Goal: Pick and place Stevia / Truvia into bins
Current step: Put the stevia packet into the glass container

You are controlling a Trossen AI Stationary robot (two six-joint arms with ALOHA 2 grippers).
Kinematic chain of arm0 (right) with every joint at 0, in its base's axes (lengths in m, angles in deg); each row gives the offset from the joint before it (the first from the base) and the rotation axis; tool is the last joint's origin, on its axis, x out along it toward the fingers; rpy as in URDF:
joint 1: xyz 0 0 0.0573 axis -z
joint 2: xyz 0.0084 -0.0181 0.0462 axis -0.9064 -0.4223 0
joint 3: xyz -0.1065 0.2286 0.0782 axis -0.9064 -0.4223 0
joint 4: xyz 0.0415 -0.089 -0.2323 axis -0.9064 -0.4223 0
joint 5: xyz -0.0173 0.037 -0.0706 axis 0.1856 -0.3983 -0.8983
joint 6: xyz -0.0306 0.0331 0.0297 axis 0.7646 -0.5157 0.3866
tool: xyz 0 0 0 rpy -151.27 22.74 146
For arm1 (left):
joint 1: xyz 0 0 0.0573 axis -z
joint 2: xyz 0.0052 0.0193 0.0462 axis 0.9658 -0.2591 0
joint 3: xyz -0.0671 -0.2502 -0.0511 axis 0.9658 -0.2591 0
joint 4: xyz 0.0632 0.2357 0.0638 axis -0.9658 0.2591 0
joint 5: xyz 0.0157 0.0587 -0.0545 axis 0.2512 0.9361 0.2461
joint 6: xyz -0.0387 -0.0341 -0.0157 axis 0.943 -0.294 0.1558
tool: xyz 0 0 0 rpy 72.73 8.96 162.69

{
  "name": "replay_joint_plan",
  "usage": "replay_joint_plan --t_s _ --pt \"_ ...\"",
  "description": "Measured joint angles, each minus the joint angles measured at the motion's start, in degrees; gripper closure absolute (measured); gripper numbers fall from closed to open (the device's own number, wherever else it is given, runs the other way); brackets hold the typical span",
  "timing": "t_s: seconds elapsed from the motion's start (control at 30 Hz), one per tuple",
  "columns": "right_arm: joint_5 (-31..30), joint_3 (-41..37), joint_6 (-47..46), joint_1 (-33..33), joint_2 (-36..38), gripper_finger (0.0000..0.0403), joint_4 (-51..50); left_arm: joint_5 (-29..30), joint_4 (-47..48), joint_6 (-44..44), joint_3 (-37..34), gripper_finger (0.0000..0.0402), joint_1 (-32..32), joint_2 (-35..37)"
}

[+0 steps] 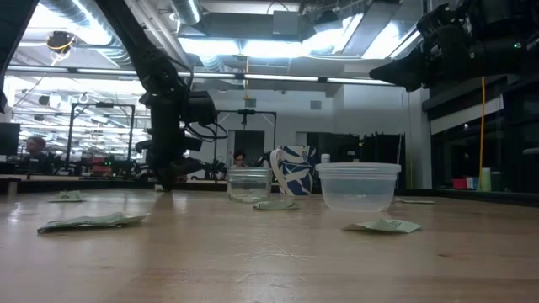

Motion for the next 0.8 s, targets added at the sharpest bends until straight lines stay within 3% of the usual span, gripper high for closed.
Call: replay_joint_plan --t_s 0.37,0.8 --pt "0.0 0.0 0.0 0.0 0.0 0.0398 0.0 -2.4 1.4 -4.9 -0.4 0.0399 1.0 2.4" --pt "0.0 0.0 0.2 0.0 0.0 0.0398 0.0 -5.0 2.3 -8.5 -0.2 0.0399 3.8 16.3"
